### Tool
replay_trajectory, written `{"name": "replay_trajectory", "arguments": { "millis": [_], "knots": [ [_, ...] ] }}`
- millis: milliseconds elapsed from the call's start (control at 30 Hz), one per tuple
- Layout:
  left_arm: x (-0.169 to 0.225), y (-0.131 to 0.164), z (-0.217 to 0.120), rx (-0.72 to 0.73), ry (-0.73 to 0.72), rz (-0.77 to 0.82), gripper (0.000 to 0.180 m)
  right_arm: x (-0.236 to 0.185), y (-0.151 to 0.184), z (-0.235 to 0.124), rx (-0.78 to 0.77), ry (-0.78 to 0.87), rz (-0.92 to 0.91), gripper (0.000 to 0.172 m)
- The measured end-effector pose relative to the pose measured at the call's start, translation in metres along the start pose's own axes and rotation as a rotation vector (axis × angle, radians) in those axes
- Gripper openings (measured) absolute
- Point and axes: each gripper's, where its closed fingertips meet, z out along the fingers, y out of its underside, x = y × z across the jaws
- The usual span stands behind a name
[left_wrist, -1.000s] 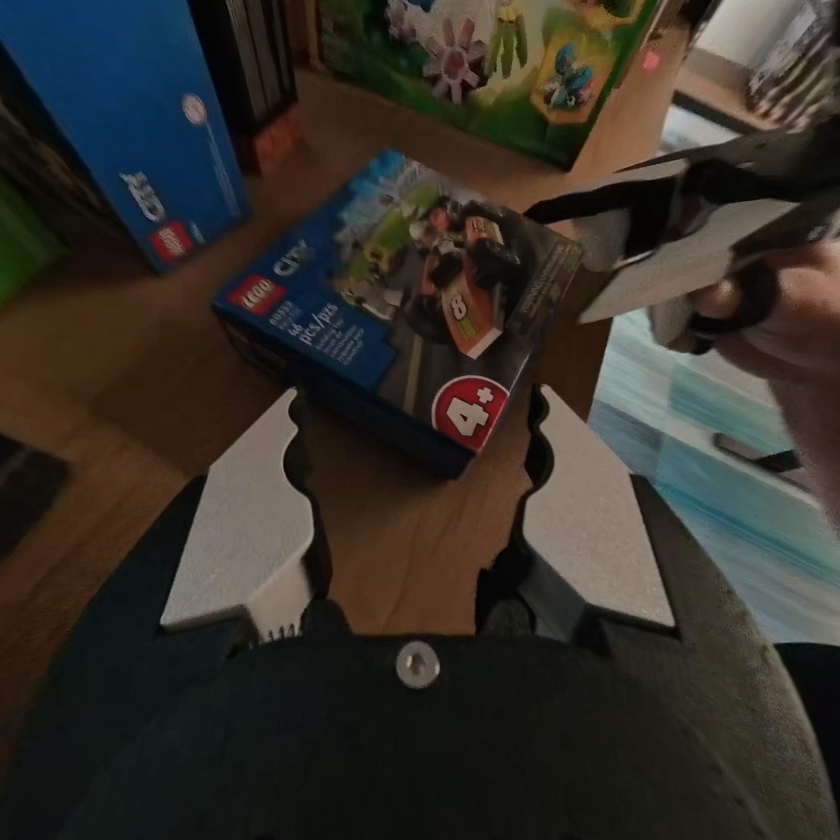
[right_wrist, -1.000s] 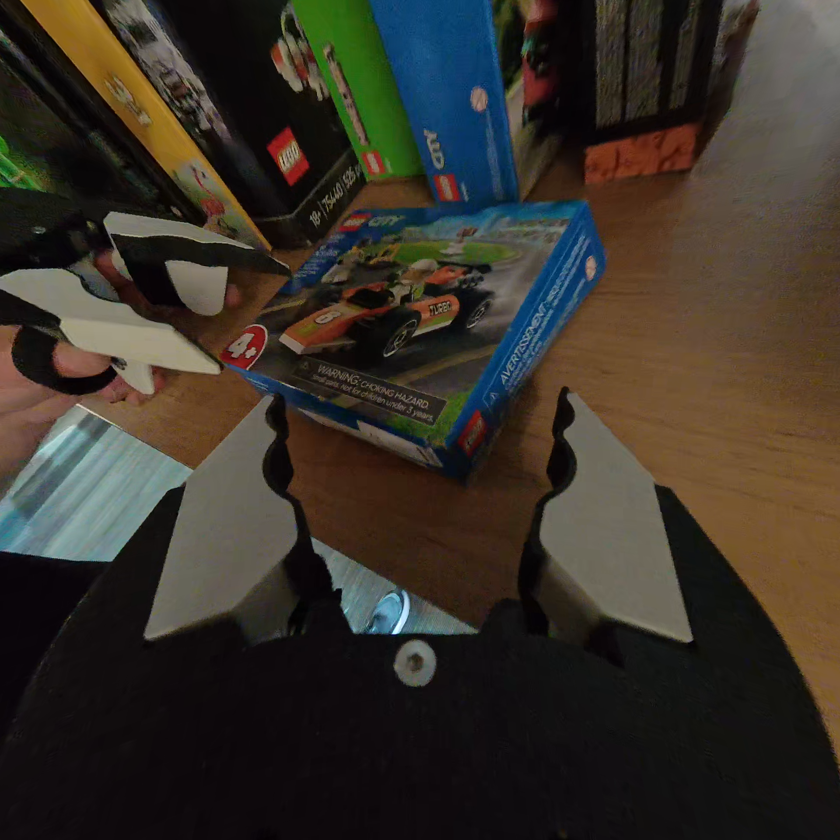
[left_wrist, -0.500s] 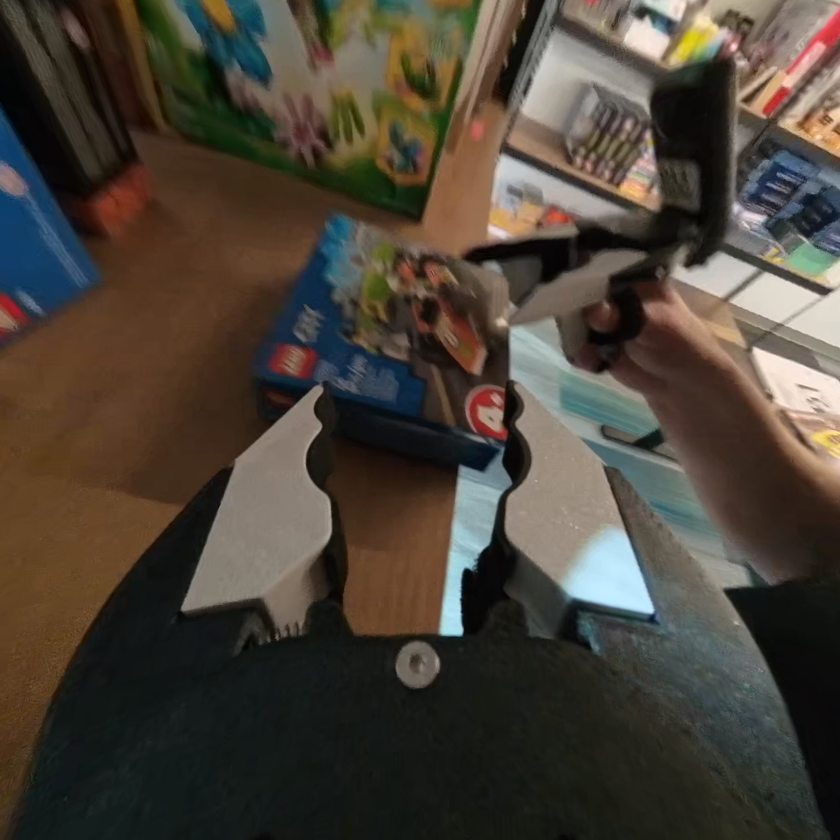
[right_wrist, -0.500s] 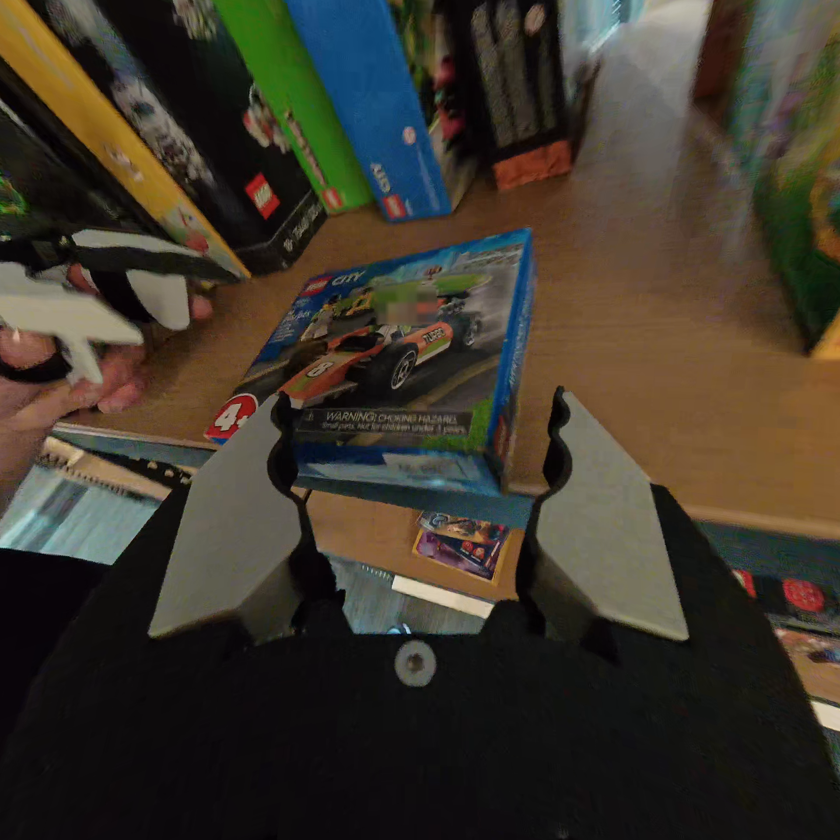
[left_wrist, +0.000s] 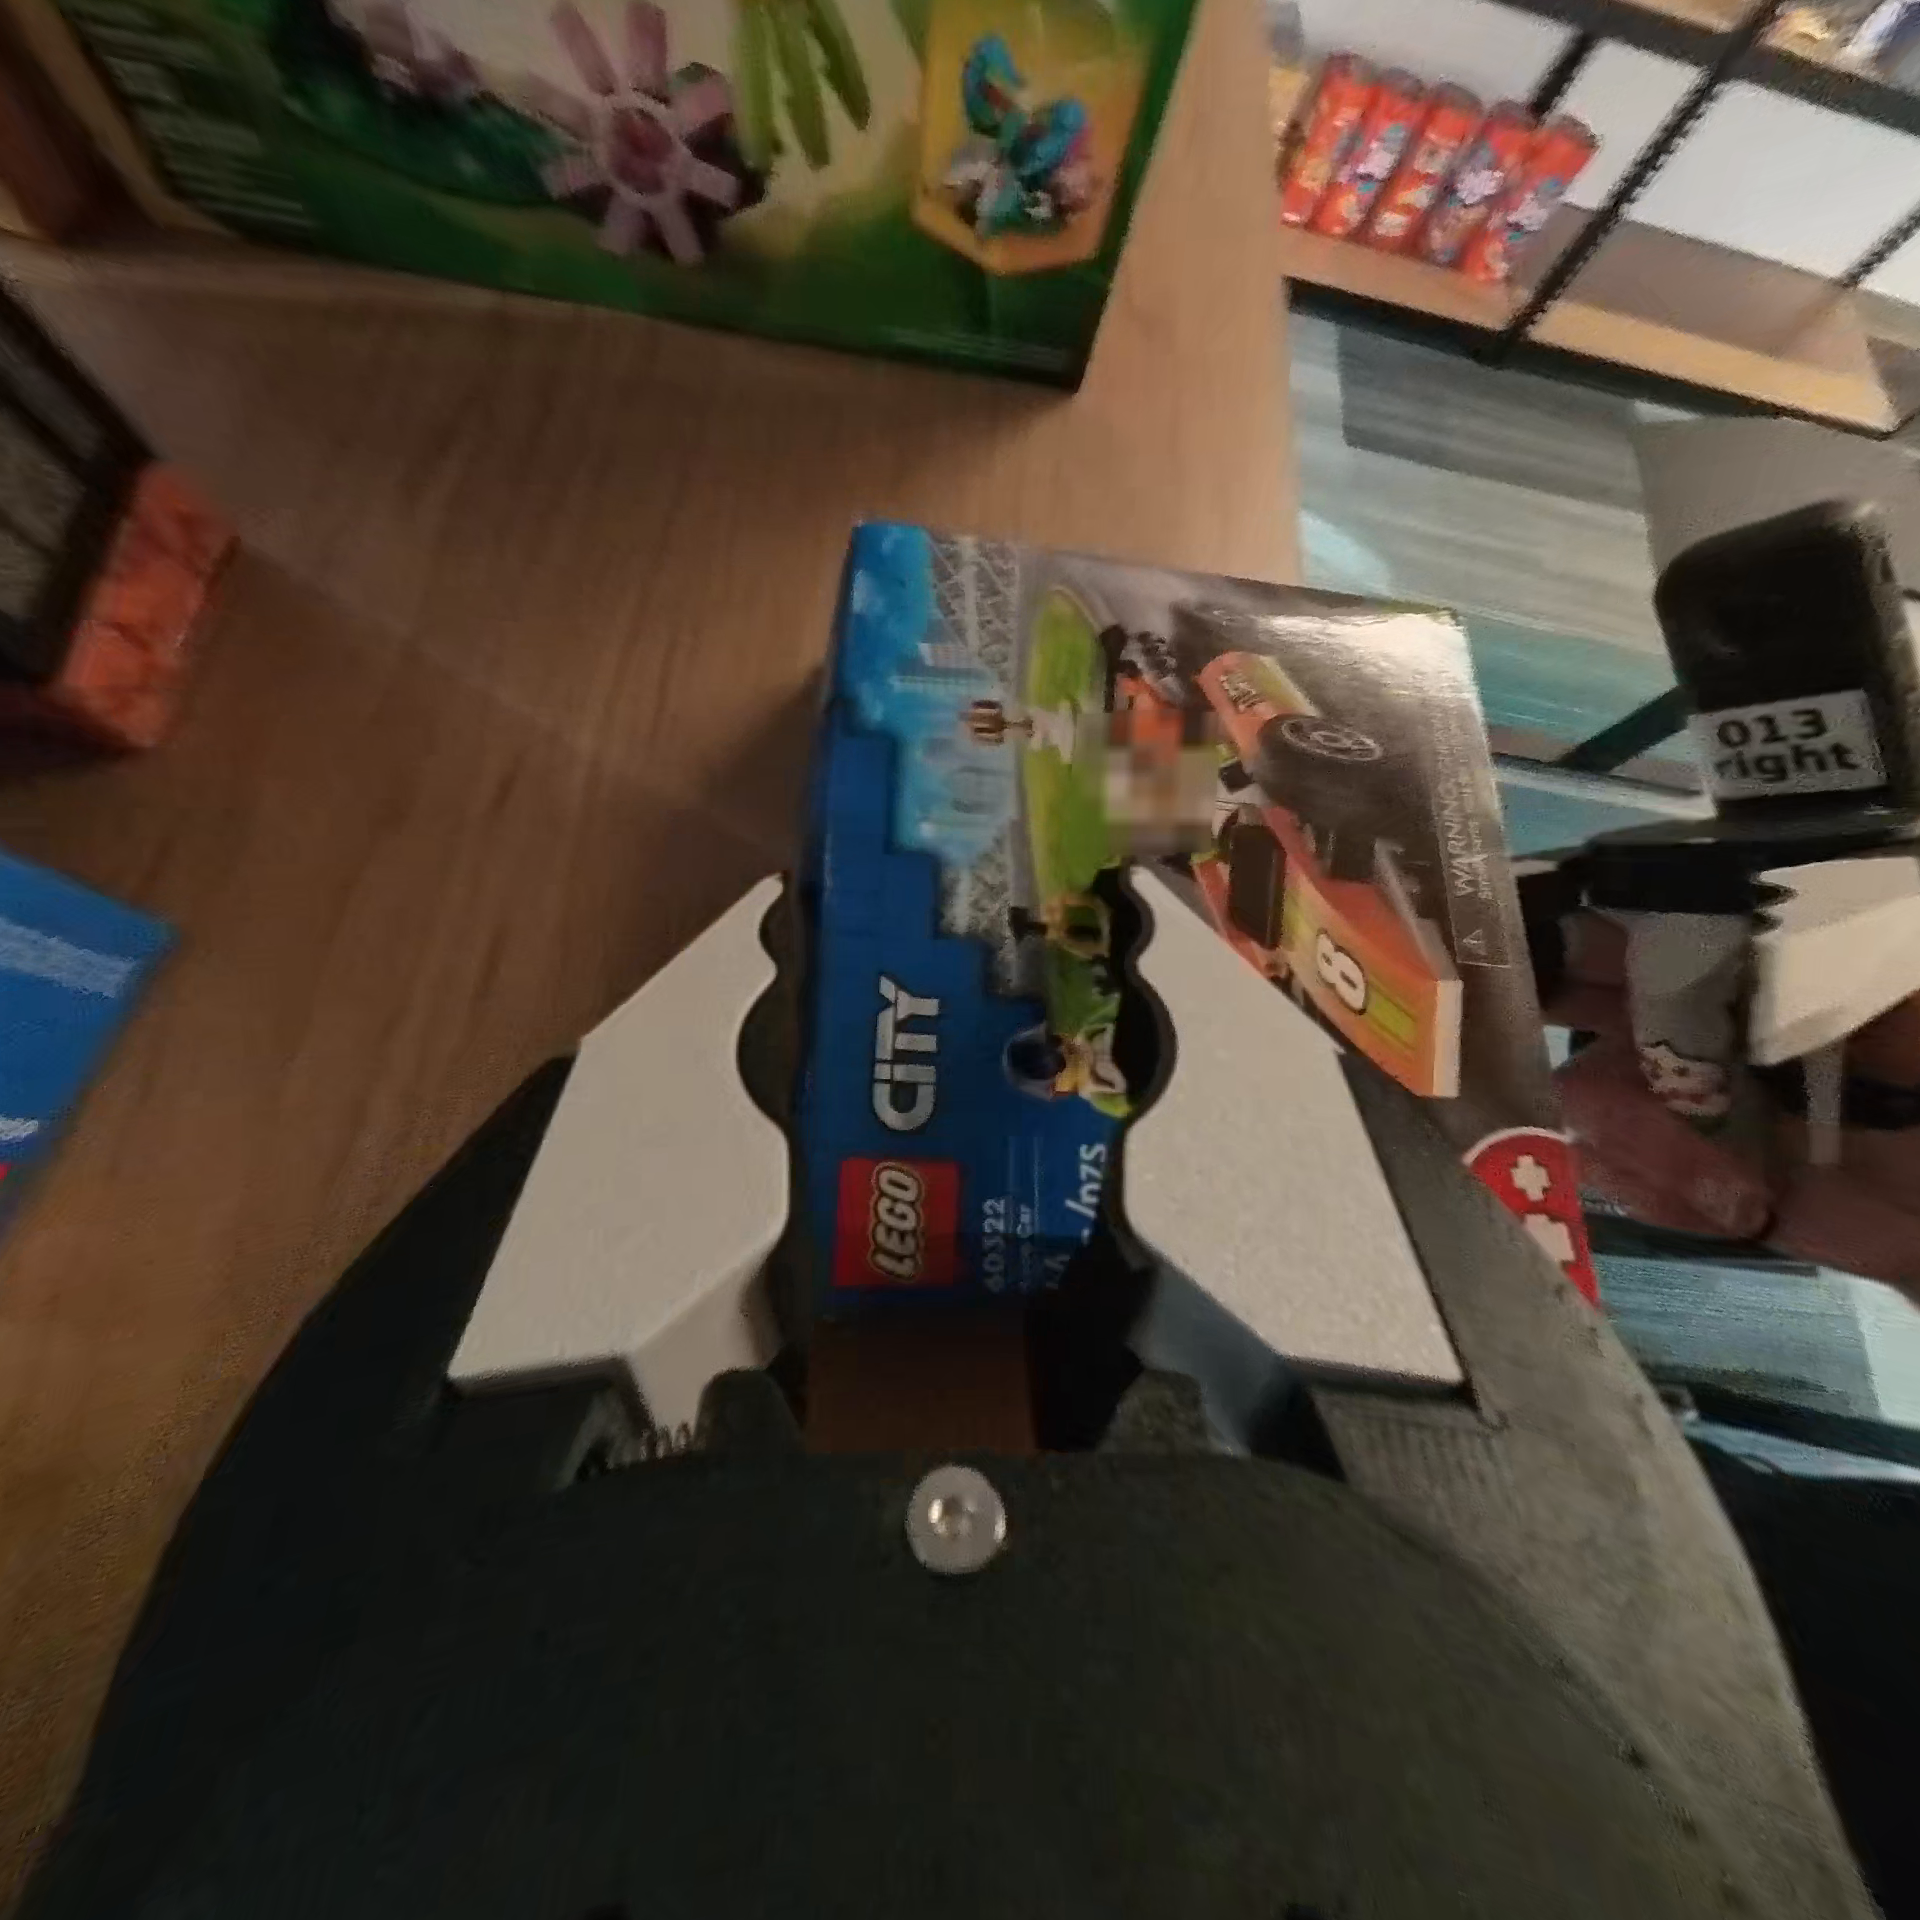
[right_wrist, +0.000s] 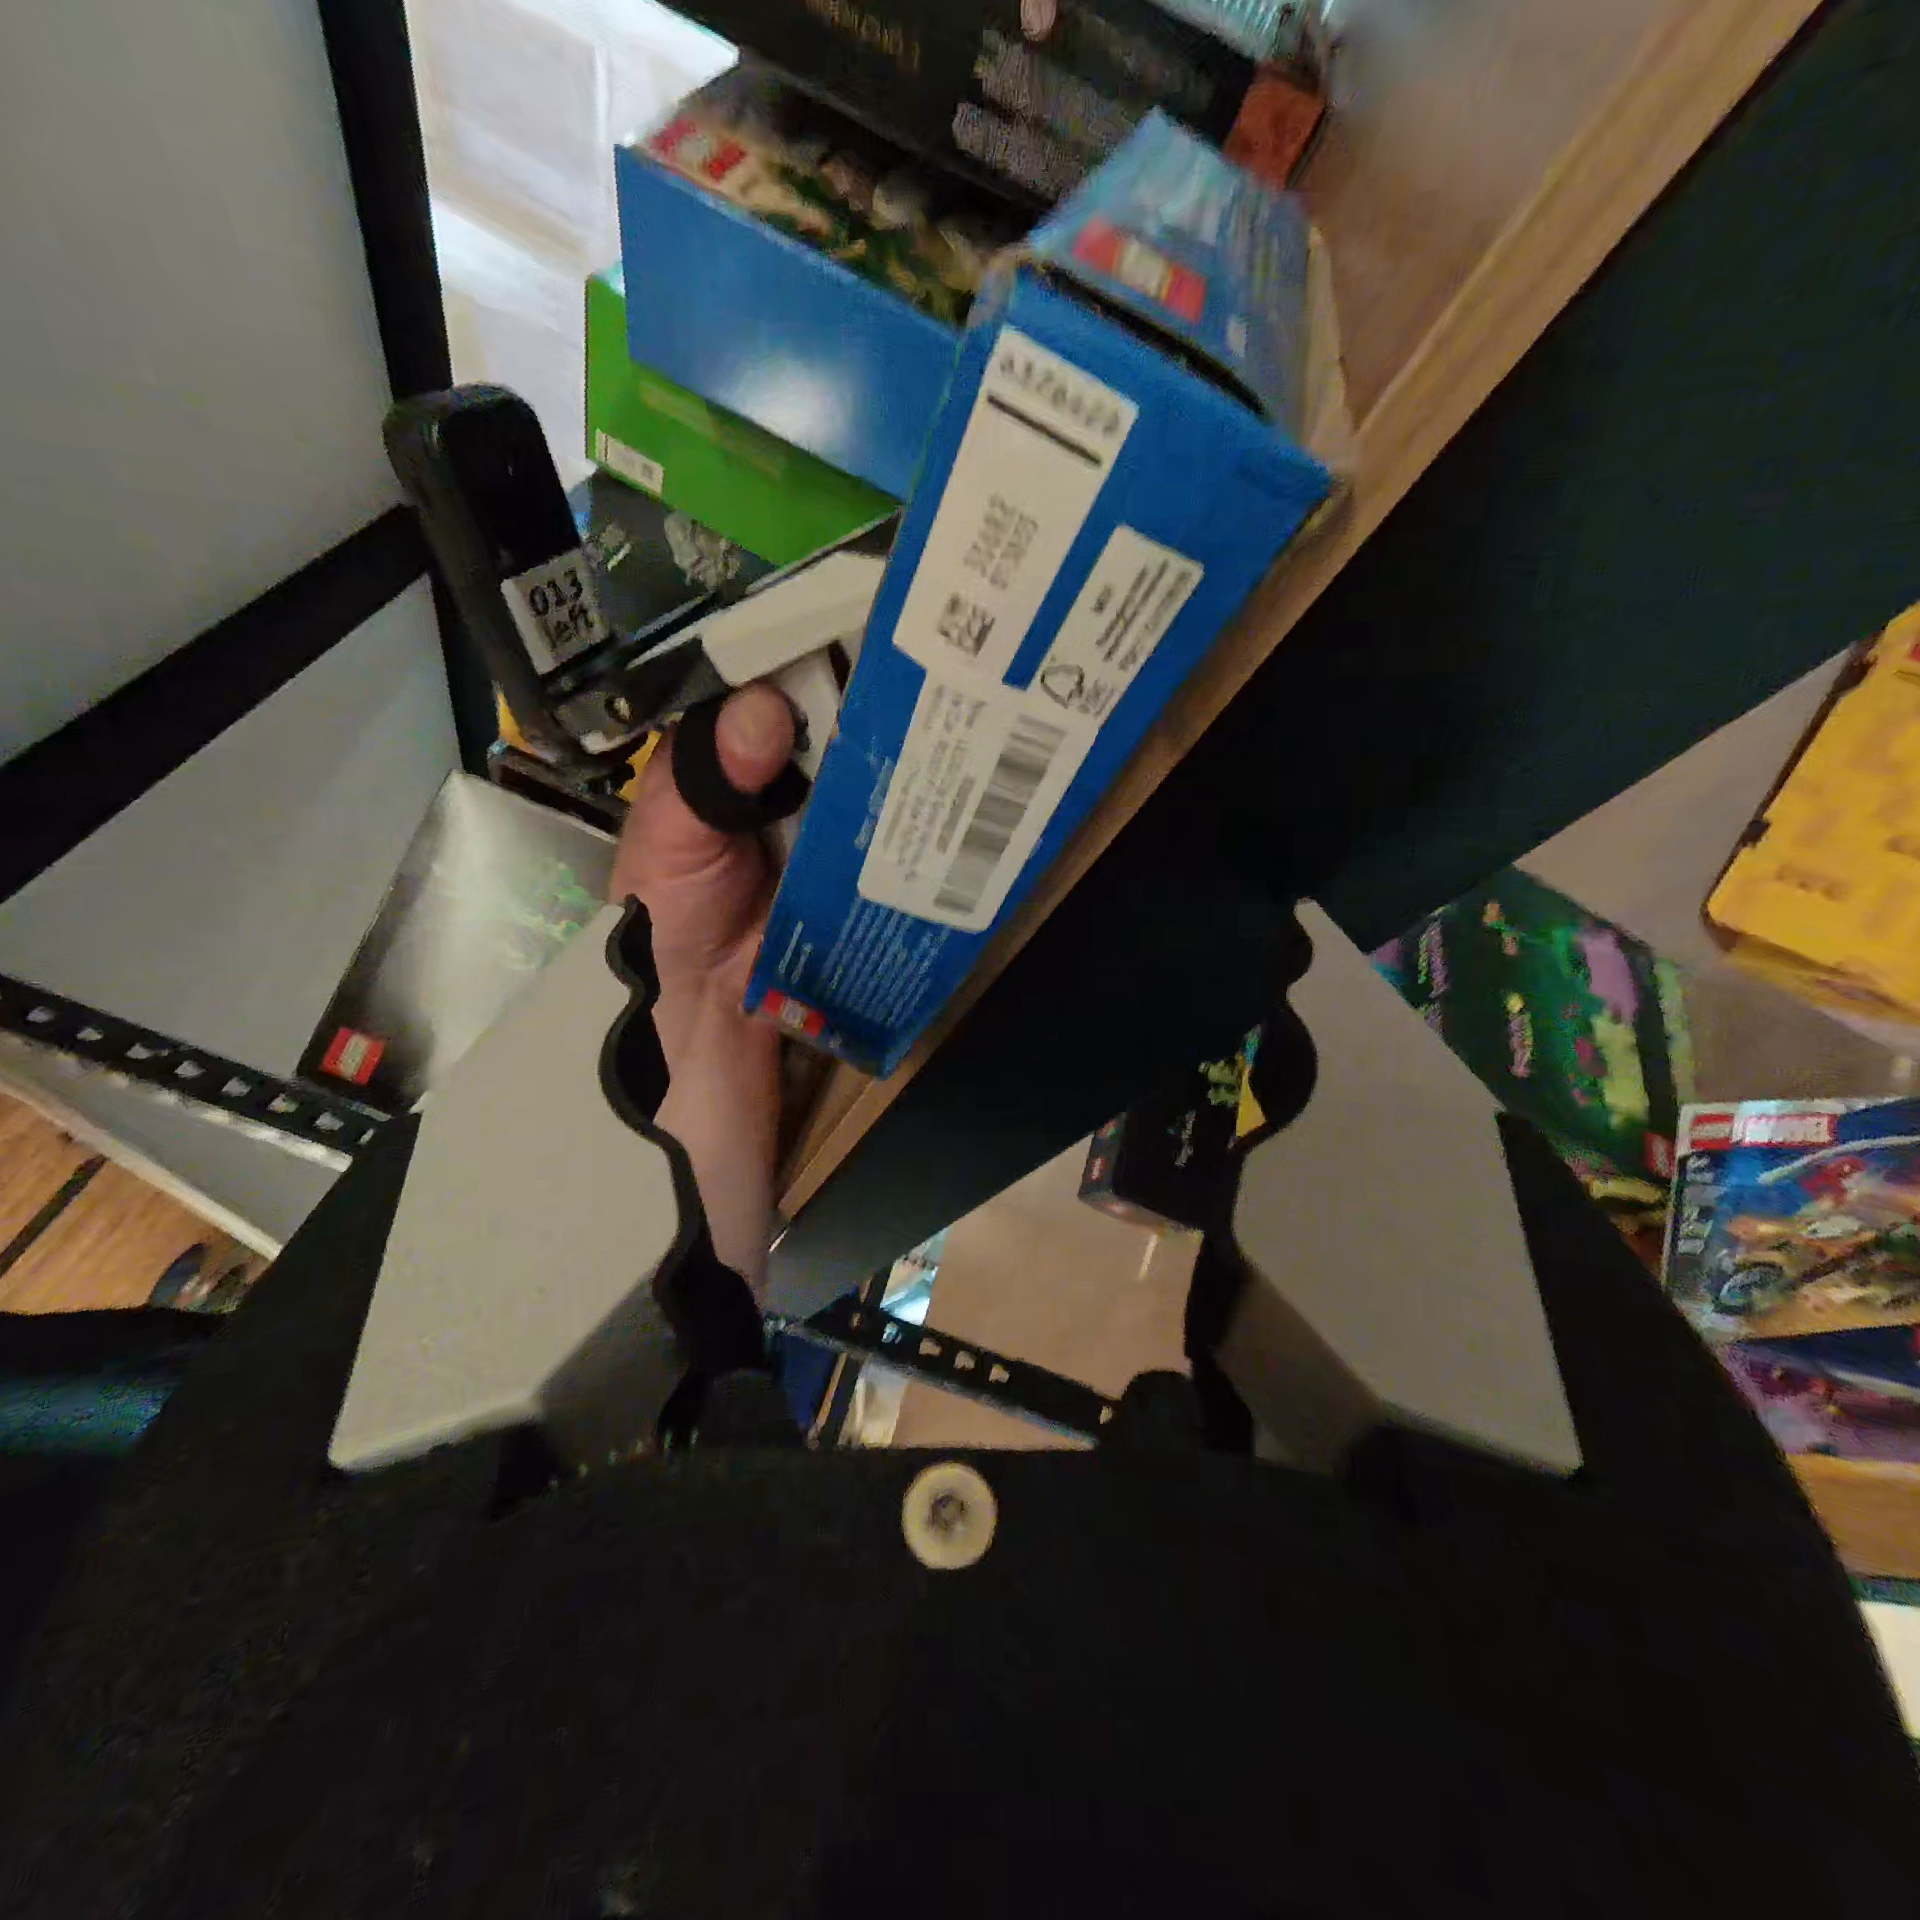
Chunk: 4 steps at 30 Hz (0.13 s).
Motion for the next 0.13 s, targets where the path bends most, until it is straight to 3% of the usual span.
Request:
{"name": "replay_trajectory", "arguments": {
  "millis": [133],
  "knots": [
    [0.027, 0.0, 0.006, -0.008, 0.054, 0.058, 0.054, -0.001, -0.007, -0.002, 0.042, 0.0, 0.007, 0.113]
  ]
}}
